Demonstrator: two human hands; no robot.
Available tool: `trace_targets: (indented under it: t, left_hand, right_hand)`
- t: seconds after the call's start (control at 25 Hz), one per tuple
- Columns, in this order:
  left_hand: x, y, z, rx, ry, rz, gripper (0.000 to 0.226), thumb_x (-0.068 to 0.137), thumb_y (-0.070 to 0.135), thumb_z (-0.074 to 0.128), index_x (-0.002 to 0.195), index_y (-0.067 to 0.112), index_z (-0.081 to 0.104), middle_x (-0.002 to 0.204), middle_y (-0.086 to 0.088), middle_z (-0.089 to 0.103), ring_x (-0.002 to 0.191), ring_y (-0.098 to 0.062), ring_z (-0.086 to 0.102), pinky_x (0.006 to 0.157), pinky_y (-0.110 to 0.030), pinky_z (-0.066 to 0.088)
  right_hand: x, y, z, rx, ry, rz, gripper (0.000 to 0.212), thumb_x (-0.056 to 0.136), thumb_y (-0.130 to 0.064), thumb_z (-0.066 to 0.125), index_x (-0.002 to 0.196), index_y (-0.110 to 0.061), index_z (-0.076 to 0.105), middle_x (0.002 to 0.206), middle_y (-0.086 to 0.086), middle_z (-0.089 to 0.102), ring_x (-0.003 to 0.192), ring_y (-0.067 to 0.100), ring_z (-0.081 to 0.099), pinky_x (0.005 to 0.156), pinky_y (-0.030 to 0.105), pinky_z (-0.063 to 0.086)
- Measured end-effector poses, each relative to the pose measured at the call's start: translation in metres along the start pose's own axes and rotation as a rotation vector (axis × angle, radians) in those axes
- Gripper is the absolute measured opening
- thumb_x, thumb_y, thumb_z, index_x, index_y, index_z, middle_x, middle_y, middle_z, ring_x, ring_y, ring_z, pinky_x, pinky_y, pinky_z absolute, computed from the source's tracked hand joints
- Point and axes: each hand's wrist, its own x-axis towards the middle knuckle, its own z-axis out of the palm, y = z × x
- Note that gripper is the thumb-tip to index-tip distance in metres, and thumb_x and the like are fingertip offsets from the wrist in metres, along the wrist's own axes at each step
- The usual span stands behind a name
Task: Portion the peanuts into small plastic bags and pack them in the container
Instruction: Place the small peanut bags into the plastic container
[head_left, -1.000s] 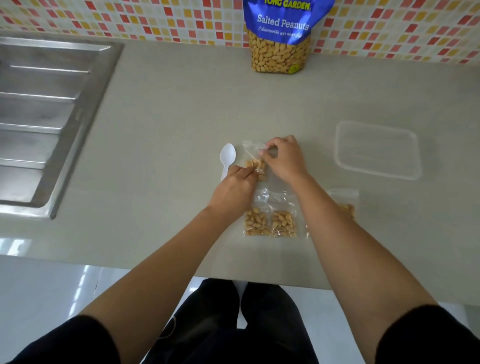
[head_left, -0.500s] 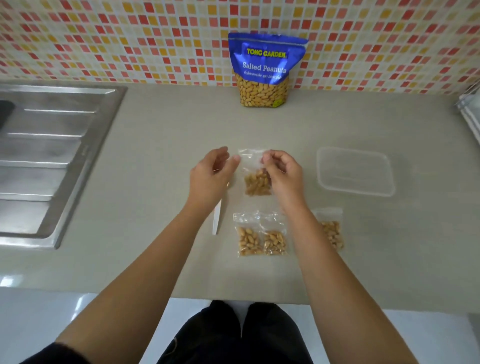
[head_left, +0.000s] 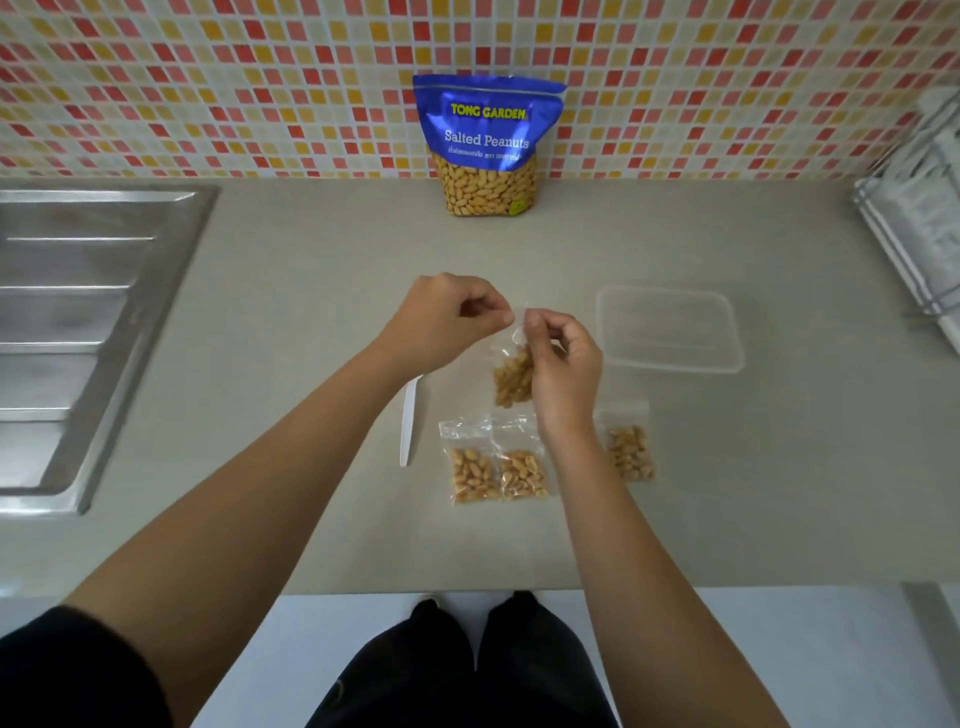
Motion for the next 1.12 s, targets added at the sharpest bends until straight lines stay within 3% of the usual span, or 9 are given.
trace_targets:
  t: [0.12, 0.24, 0.4, 0.52, 0.72, 0.88, 1.04, 1.12]
  left_hand:
    - [0.008, 0.008, -0.006, 0.194, -0.098, 0.104, 0.012, 0.085, 0.022, 0.065, 0.090, 0.014, 0.073, 0.074, 0.008, 0.063, 0.065, 0.000, 0.054, 0.064, -0.003, 0.038]
    - [0.011, 0.011, -0.005, 0.324, -0.161, 0.165, 0.015, 0.088, 0.022, 0.060, 0.091, 0.012, 0.070, 0.083, 0.001, 0.066, 0.075, -0.010, 0.055, 0.071, -0.018, 0.042]
    - [0.011, 0.008, 0.008, 0.421, -0.155, 0.271, 0.015, 0.089, 0.016, 0.054, 0.090, 0.005, 0.065, 0.087, -0.005, 0.061, 0.084, -0.023, 0.057, 0.075, -0.029, 0.042]
    - [0.006, 0.001, 0.012, 0.451, -0.128, 0.318, 0.014, 0.090, 0.013, 0.051, 0.092, 0.004, 0.062, 0.094, -0.010, 0.061, 0.087, -0.026, 0.057, 0.075, -0.032, 0.043]
    - [0.005, -0.010, 0.008, 0.574, -0.184, 0.369, 0.019, 0.094, 0.016, 0.047, 0.097, 0.003, 0.061, 0.099, -0.013, 0.060, 0.091, -0.031, 0.058, 0.080, -0.043, 0.048]
    - [0.008, -0.014, 0.006, 0.660, -0.234, 0.414, 0.023, 0.095, 0.016, 0.044, 0.101, 0.001, 0.061, 0.100, -0.015, 0.060, 0.091, -0.032, 0.057, 0.081, -0.044, 0.049]
    - [0.007, -0.027, 0.002, 0.668, -0.167, 0.294, 0.023, 0.095, 0.011, 0.042, 0.099, -0.001, 0.061, 0.096, -0.019, 0.060, 0.086, -0.035, 0.059, 0.077, -0.042, 0.048]
    - [-0.003, -0.028, 0.011, 0.341, -0.096, 0.063, 0.028, 0.098, 0.022, 0.041, 0.105, 0.004, 0.061, 0.096, -0.015, 0.064, 0.089, -0.032, 0.062, 0.082, -0.038, 0.049]
  right_hand:
    - [-0.007, 0.001, 0.002, 0.011, -0.007, 0.022, 0.006, 0.090, -0.019, 0.061, 0.086, -0.020, 0.065, 0.078, -0.009, 0.065, 0.063, -0.002, 0.059, 0.069, 0.024, 0.051]
    - [-0.011, 0.004, 0.002, 0.020, 0.018, 0.013, 0.007, 0.090, -0.020, 0.062, 0.085, -0.020, 0.066, 0.078, -0.010, 0.065, 0.066, 0.001, 0.060, 0.073, 0.032, 0.054]
    - [-0.016, 0.000, 0.008, -0.067, 0.130, 0.003, 0.008, 0.091, -0.018, 0.059, 0.083, -0.020, 0.062, 0.077, -0.009, 0.065, 0.065, 0.009, 0.060, 0.066, 0.022, 0.050]
    - [-0.017, -0.001, 0.011, -0.094, 0.242, 0.012, 0.006, 0.090, -0.019, 0.059, 0.088, -0.017, 0.064, 0.086, 0.003, 0.069, 0.074, 0.017, 0.062, 0.070, 0.028, 0.051]
    - [-0.013, 0.008, 0.002, -0.167, 0.251, 0.016, 0.005, 0.090, -0.021, 0.059, 0.086, -0.022, 0.062, 0.085, 0.006, 0.070, 0.077, 0.022, 0.064, 0.073, 0.035, 0.053]
    - [-0.015, 0.008, 0.002, -0.160, 0.255, 0.026, 0.006, 0.091, -0.022, 0.059, 0.086, -0.022, 0.062, 0.084, 0.000, 0.068, 0.076, 0.020, 0.065, 0.070, 0.028, 0.051]
    - [-0.008, 0.004, -0.001, -0.097, 0.277, 0.054, 0.007, 0.092, -0.022, 0.056, 0.090, -0.020, 0.063, 0.084, -0.007, 0.063, 0.065, 0.001, 0.062, 0.063, 0.015, 0.049]
    - [0.000, 0.003, -0.006, -0.051, 0.246, 0.101, 0.008, 0.093, -0.022, 0.056, 0.092, -0.018, 0.063, 0.084, -0.007, 0.062, 0.056, -0.005, 0.060, 0.059, 0.011, 0.048]
